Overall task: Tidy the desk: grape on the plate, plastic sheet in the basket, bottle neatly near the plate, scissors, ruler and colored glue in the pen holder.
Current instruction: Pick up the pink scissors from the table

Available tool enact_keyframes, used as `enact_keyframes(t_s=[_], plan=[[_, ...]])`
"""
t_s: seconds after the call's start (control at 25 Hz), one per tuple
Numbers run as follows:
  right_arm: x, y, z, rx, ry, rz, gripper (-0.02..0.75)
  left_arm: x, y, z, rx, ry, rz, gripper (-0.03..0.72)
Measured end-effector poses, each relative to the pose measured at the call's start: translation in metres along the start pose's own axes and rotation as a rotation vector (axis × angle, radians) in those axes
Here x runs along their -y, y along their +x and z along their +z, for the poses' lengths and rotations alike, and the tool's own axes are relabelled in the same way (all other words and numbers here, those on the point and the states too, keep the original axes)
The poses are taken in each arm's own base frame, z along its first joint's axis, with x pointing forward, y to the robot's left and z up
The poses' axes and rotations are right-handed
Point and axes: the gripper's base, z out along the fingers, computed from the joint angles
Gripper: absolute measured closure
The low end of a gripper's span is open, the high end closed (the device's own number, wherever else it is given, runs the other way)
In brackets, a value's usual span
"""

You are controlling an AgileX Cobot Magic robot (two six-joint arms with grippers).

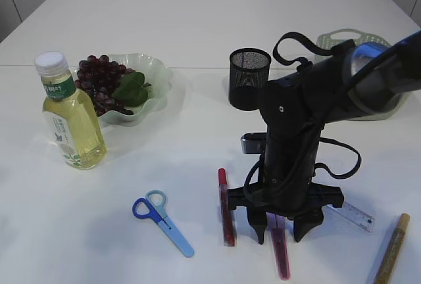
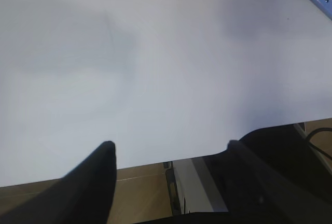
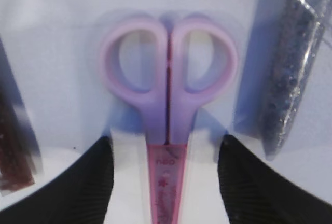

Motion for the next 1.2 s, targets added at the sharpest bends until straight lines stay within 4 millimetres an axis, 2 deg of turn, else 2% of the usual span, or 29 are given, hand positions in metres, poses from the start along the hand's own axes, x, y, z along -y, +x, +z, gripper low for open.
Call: enact_keyframes(t_s=[0.12,0.2,1.2], plan=[[-0.0001,-0.0002,0.0000,0.002,-0.001,0.000,0.309,0.0002,0.0000,0.0000,0.000,0.002,-0.001,0.212],[-0.0001,-0.0002,0.0000,0.002,-0.001,0.000,0.323,0.0002,0.0000,0.0000,0.000,0.002,-0.001,0.211],[-0.0007,-0.0020,0.0000,0.022,-0.008,-0.003,0.333,0.0002,-0.0001,0.0000,0.002,0.002,-0.001,0.214]])
